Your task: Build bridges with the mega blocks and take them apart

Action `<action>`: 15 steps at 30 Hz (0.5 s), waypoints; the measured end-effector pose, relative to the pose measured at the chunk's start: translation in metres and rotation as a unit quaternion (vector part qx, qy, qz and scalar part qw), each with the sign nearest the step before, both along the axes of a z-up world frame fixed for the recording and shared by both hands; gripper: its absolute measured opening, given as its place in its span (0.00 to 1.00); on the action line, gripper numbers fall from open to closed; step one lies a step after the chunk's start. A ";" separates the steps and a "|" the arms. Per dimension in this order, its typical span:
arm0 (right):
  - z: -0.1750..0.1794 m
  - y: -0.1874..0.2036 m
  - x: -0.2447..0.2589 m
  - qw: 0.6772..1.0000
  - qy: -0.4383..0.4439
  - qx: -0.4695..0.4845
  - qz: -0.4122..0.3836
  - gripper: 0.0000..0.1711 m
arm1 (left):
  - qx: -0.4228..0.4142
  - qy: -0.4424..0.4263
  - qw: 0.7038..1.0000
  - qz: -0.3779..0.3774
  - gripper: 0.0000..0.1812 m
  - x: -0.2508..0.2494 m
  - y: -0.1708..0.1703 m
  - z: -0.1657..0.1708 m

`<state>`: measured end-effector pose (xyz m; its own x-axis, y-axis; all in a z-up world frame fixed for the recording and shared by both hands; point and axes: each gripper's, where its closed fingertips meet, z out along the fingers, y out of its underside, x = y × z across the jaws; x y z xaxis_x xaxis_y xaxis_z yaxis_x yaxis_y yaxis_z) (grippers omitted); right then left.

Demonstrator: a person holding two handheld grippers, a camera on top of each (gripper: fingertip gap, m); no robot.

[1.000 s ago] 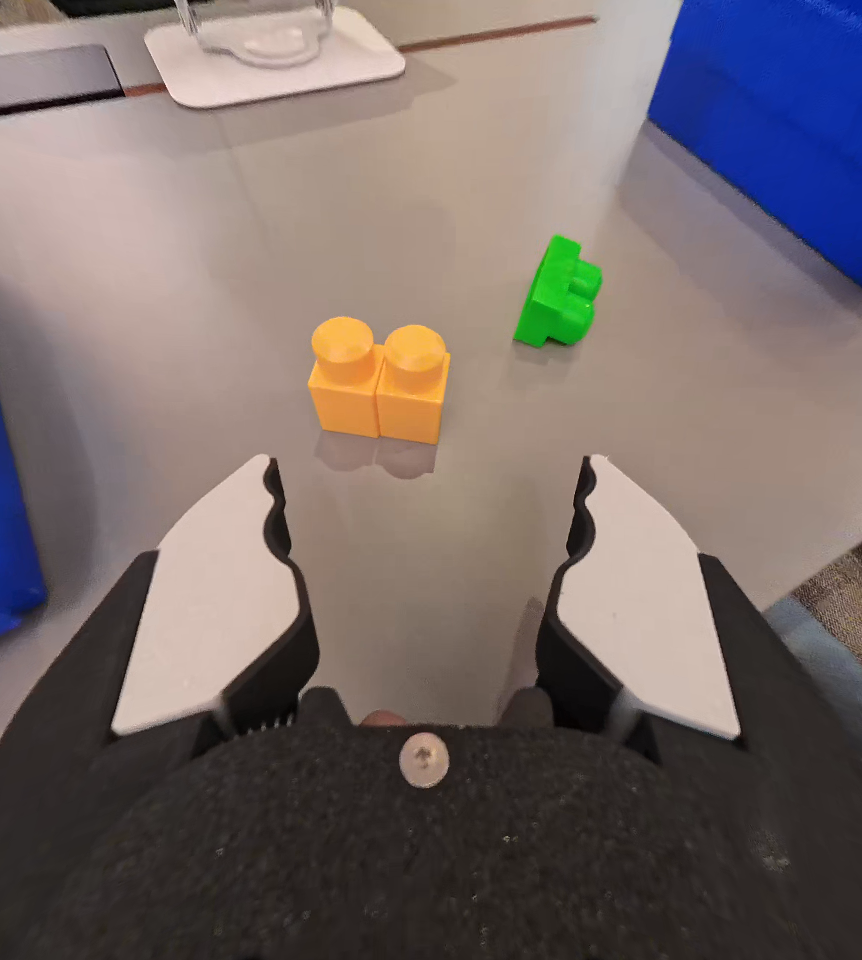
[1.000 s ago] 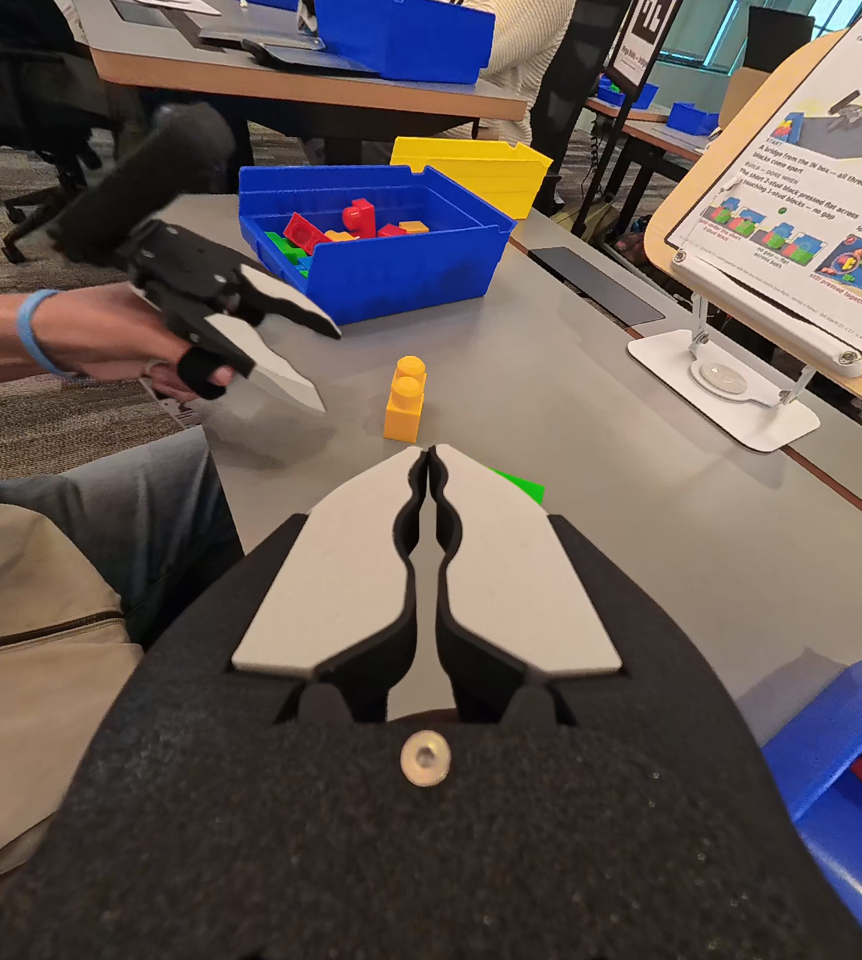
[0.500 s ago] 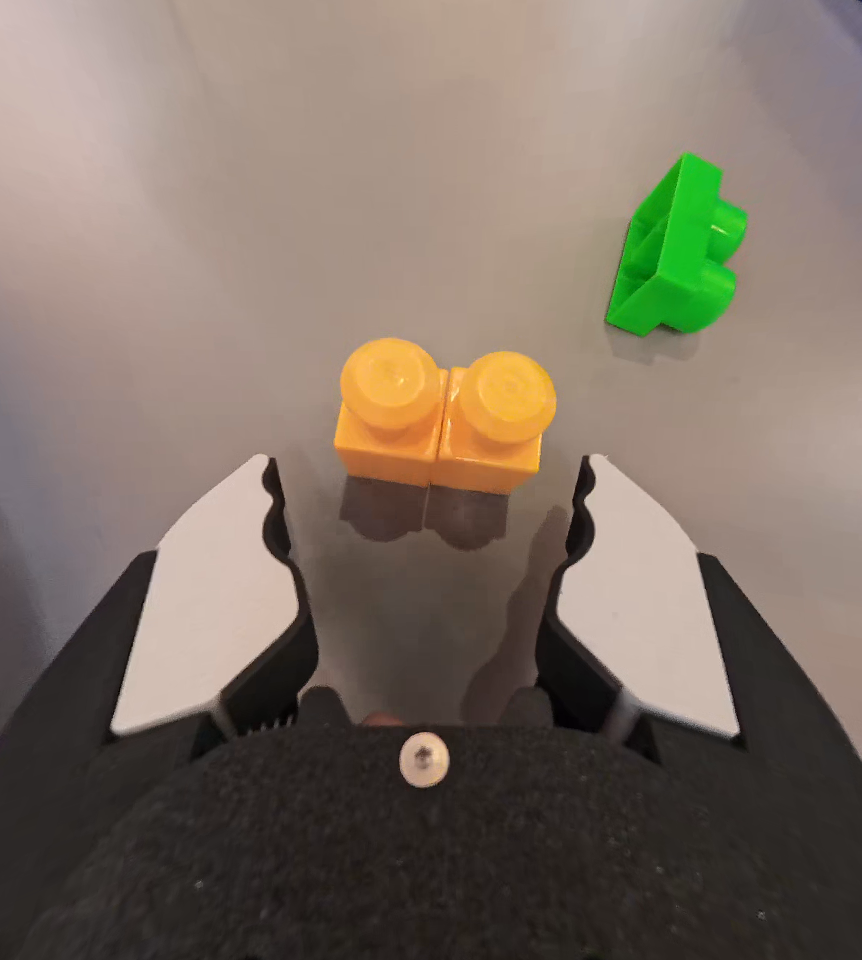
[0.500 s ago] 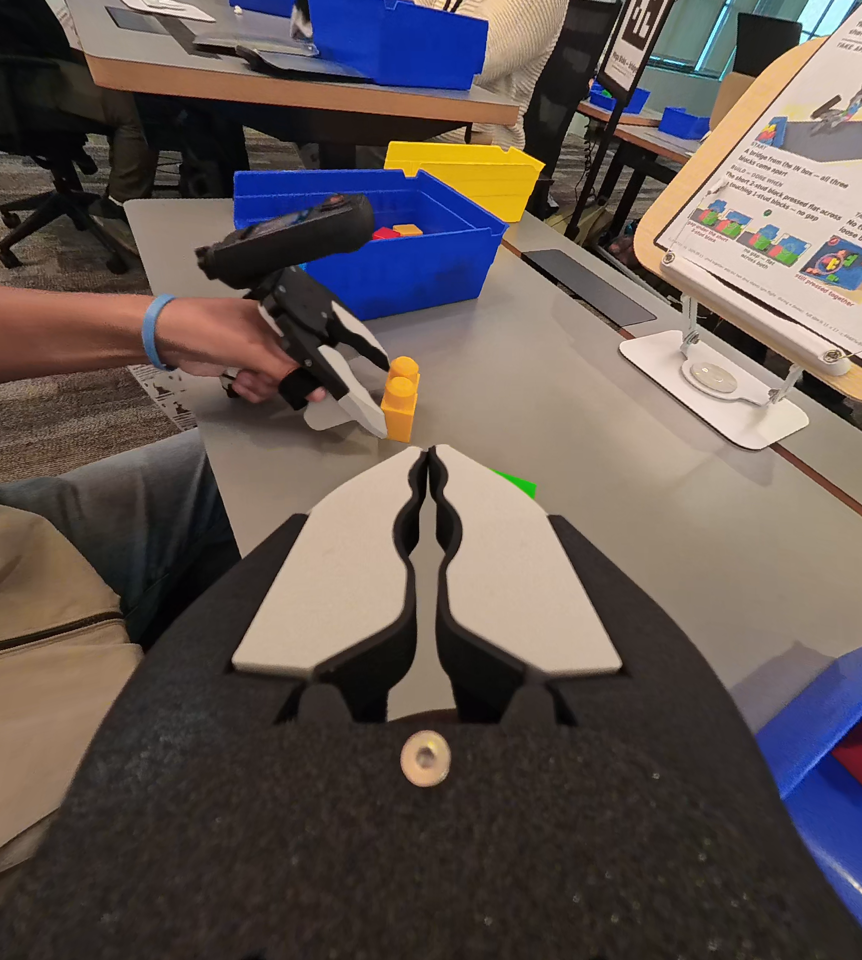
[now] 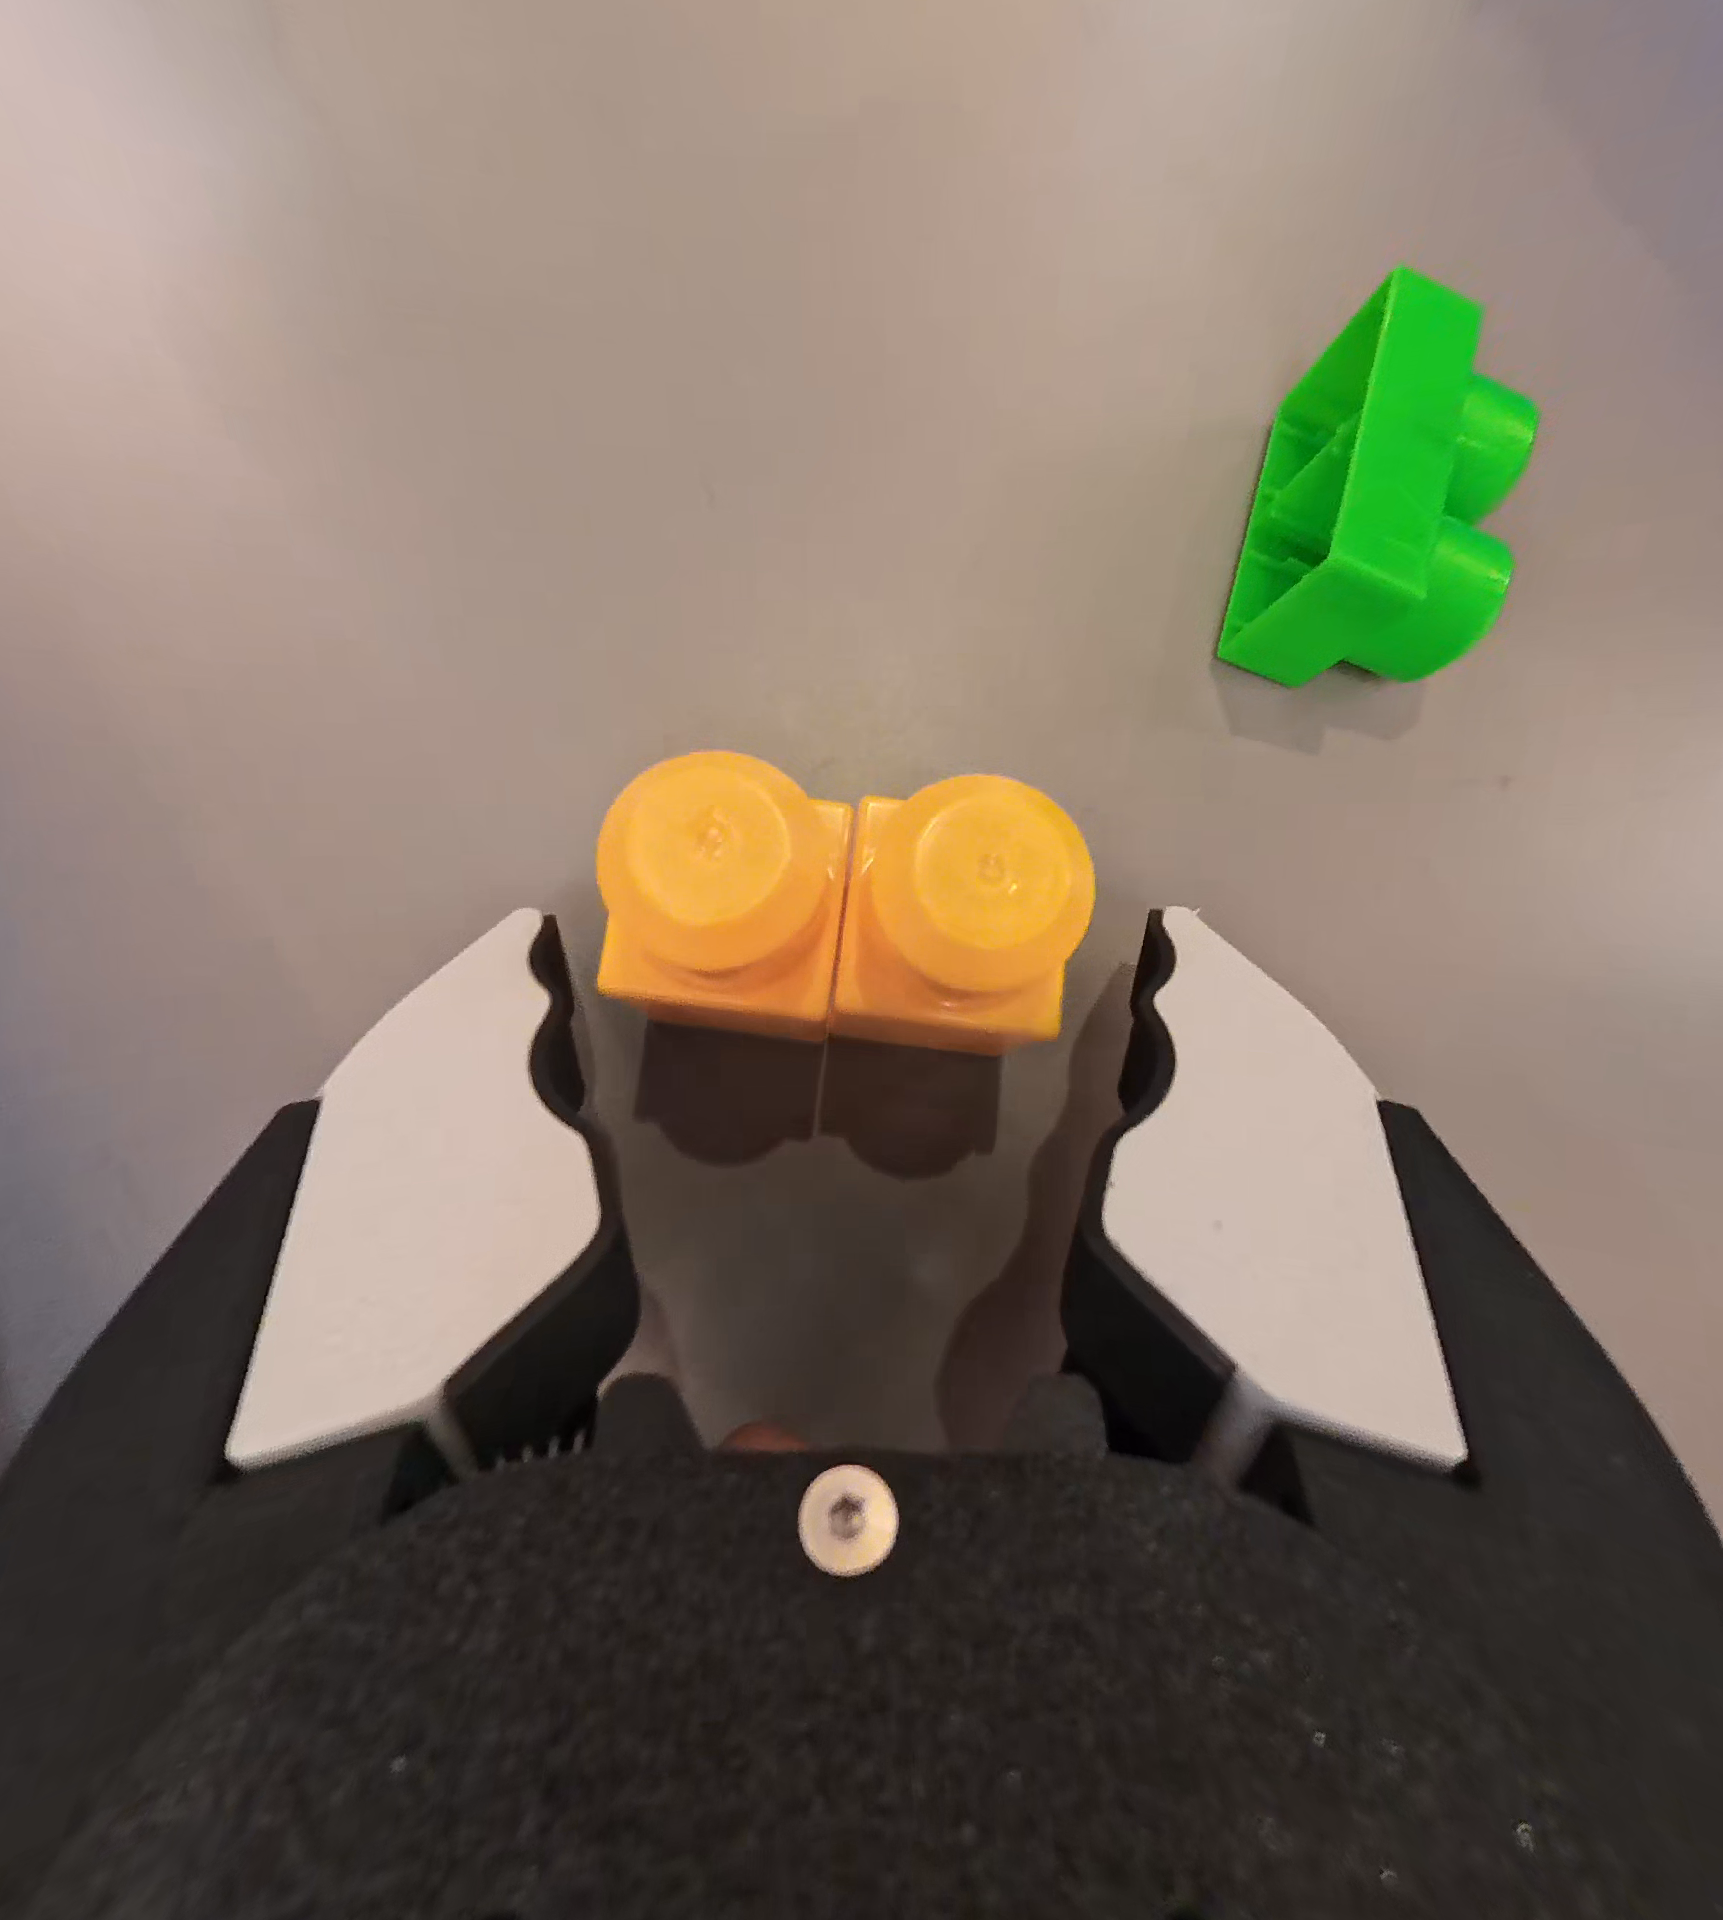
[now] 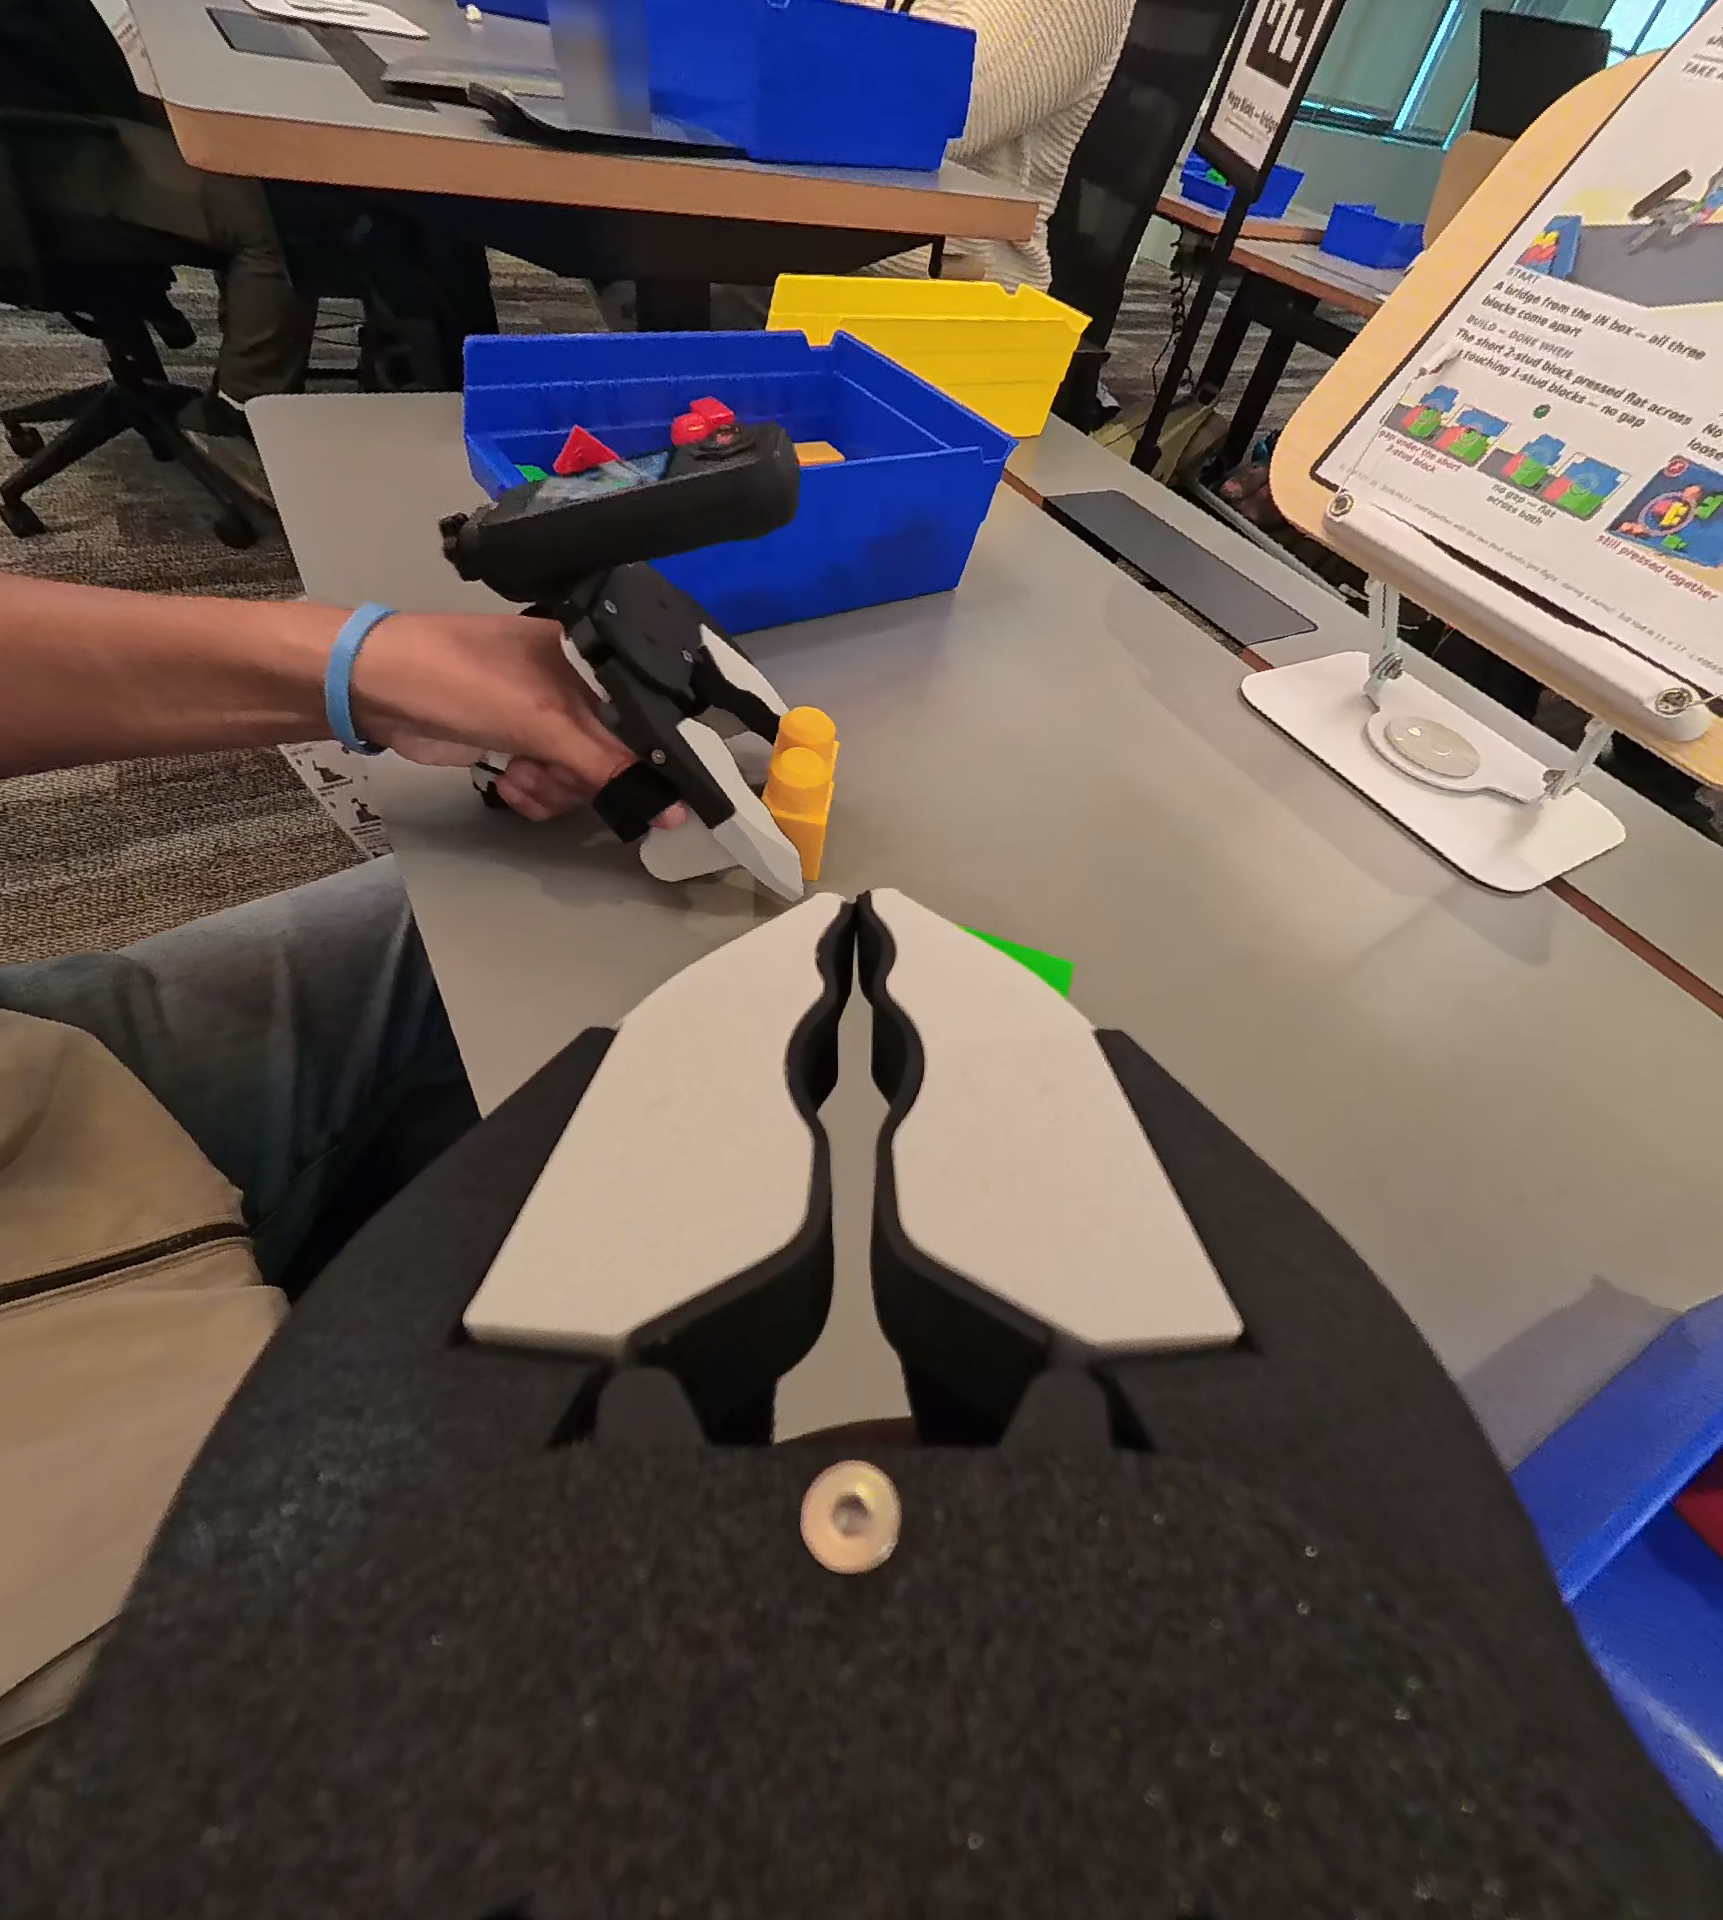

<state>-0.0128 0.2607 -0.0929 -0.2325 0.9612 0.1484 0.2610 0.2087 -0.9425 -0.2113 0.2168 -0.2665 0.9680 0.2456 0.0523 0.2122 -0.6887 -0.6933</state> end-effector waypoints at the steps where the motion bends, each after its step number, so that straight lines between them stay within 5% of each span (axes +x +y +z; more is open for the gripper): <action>1: 0.000 0.000 0.000 1.000 0.000 0.000 0.000 0.00 | -0.001 0.001 1.000 -0.001 0.57 0.000 0.001 0.000; 15: 0.003 0.000 0.002 1.000 0.003 0.002 -0.001 0.00 | -0.016 0.001 1.000 0.005 0.52 -0.003 0.003 -0.005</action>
<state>-0.0109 0.2603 -0.0897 -0.2298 0.9609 0.1544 0.2549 0.2126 -0.9433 -0.2140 0.2201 -0.2713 0.9657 0.2560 0.0429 0.2176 -0.7081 -0.6718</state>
